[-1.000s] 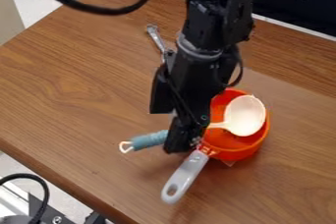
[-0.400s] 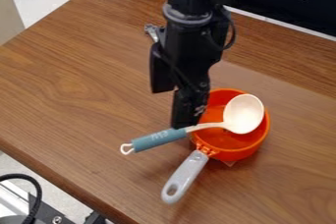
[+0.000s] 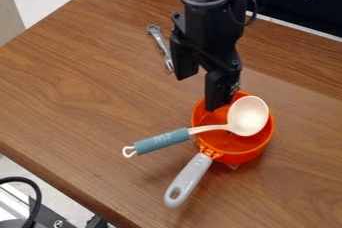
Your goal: Move spoon to orange pan
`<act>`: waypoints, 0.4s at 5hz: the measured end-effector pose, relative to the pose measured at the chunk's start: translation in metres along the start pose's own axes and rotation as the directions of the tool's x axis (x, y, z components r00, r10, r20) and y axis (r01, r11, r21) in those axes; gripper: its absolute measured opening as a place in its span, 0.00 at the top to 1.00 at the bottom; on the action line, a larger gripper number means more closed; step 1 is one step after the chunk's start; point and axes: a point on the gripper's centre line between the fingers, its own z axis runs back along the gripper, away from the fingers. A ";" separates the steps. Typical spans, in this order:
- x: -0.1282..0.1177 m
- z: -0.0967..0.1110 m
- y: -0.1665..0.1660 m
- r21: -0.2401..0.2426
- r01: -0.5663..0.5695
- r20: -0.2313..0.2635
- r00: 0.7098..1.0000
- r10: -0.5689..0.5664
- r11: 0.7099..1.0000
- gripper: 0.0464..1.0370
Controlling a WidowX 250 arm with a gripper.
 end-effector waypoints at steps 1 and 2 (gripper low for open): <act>0.023 0.001 0.000 -0.015 -0.072 0.030 0.997 0.072 0.997 0.04; 0.051 -0.001 0.001 -0.016 -0.148 0.041 0.988 0.148 0.989 0.04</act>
